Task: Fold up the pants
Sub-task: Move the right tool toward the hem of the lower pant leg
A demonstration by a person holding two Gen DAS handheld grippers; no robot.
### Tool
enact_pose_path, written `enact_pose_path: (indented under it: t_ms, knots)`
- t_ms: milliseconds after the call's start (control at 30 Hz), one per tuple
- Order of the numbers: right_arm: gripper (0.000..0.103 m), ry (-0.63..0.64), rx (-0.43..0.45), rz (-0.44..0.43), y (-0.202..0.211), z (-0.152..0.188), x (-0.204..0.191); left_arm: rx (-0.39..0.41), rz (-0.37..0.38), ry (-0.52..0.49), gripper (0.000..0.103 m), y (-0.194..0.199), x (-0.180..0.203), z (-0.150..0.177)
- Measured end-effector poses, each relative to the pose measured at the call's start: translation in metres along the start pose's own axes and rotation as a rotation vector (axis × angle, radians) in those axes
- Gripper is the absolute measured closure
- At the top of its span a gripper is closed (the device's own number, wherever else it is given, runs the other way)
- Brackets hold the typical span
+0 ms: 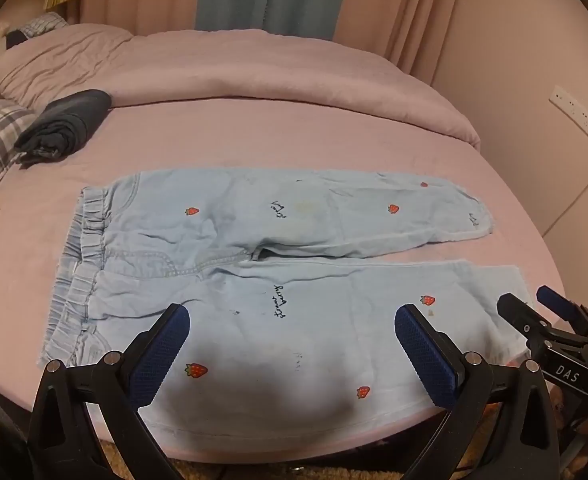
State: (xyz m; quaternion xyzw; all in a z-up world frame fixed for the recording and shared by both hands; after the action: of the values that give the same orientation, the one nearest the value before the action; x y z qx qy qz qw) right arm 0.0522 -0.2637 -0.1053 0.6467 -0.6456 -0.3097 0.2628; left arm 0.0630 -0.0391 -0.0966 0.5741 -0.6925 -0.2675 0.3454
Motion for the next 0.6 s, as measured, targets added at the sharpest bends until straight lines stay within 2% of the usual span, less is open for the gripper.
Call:
enact_pose_path:
  t_ms: [600]
  knots:
    - [0.004,-0.003,0.009,0.004,-0.0032,0.0010,0.0039,0.001,-0.009,0.048,0.000,0.0055,-0.0100,0.0028]
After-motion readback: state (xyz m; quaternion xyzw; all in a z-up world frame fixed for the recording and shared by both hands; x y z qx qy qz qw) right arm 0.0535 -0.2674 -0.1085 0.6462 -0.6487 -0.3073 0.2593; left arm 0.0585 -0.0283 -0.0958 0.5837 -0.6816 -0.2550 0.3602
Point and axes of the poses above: each gripper's, at about its wrist camera, not at the fingertips, and y roughly against the way its jaws point, x to its right, z to its underside, the point moved 10 cm from there along -y, roughly the way its jaws point, and after that the axes turned 1 degree about -y, right-handed, at the moved point
